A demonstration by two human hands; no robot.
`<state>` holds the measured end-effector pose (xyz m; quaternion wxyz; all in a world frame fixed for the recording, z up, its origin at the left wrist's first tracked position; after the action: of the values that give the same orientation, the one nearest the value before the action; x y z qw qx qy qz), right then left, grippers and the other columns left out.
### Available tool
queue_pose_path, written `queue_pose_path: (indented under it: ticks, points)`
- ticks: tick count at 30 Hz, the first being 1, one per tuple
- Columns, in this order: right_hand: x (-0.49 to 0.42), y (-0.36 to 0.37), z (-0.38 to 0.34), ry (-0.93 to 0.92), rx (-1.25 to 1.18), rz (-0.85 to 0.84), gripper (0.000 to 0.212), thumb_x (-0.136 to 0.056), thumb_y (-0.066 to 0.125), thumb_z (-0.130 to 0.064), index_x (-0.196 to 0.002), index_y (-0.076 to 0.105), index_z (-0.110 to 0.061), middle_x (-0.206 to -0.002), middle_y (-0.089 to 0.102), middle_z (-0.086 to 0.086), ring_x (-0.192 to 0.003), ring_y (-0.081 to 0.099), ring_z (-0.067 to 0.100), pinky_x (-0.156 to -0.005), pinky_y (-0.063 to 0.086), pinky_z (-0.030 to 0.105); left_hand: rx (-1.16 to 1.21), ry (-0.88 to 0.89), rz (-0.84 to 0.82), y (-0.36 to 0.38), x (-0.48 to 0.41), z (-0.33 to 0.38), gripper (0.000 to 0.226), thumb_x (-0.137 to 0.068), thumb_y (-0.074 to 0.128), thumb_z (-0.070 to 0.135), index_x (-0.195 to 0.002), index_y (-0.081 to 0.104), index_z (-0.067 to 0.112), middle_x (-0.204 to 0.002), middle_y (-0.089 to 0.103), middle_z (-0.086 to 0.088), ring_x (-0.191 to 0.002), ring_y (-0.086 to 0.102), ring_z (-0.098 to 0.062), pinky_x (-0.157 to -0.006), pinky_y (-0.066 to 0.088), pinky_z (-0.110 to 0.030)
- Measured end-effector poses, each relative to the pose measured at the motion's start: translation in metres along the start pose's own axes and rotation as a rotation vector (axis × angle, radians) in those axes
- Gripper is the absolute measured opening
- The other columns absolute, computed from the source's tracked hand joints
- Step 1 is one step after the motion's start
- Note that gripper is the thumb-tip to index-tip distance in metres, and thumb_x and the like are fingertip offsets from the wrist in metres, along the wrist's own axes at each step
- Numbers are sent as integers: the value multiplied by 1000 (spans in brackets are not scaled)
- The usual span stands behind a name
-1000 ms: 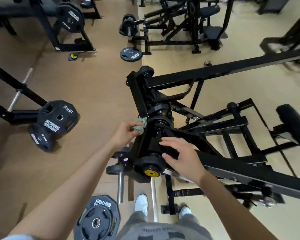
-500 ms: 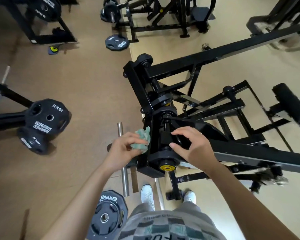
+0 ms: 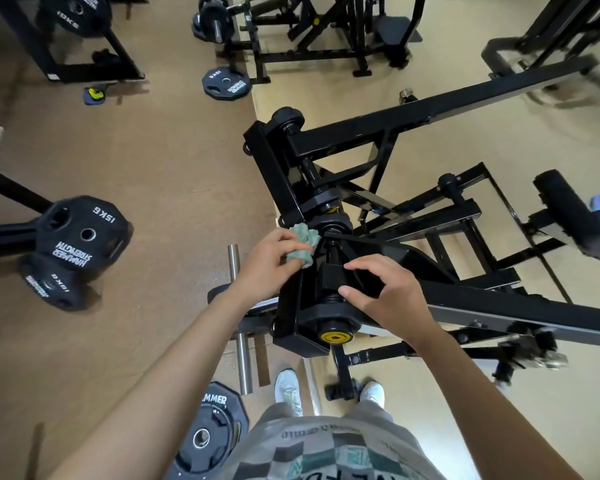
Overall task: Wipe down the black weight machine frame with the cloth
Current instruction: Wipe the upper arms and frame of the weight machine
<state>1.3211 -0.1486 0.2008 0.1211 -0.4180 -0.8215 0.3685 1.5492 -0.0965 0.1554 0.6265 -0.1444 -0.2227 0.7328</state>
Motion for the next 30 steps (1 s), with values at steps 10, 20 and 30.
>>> queue_pose_path:
  ticks: [10, 20, 30]
  points:
    - [0, -2, 0, 93, 49, -21, 40, -78, 75, -49, -115, 67, -36, -110, 66, -20, -106, 61, 1, -90, 55, 31, 233, 12, -52, -9, 67, 7, 34, -87, 69, -6, -107, 80, 19, -124, 58, 4, -118, 55, -2, -96, 41, -12]
    - [-6, 4, -11, 172, 8, -79, 39, -82, 76, -42, -118, 66, -34, -111, 64, -23, -106, 59, -4, -96, 53, 32, 410, -155, 156, -1, 91, -24, 29, -88, 72, 0, -101, 80, 24, -114, 69, 2, -110, 64, -12, -97, 49, -26]
    - [-13, 37, -61, 73, 215, -172, 36, -80, 67, -54, -114, 66, -40, -124, 56, -23, -125, 41, 11, -107, 25, 39, 1011, -496, 135, 9, 36, -40, 20, -103, 54, 15, -116, 69, 18, -106, 74, -4, -93, 69, -17, -78, 55, -34]
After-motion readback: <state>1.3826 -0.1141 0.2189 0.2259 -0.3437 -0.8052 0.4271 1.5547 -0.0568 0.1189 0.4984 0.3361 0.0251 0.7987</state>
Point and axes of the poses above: each hand's wrist, its own x-axis away from the middle knuckle, its own y-axis out of the palm, z = x × y, the point moved 4 cm from there along -x, towards the middle knuckle
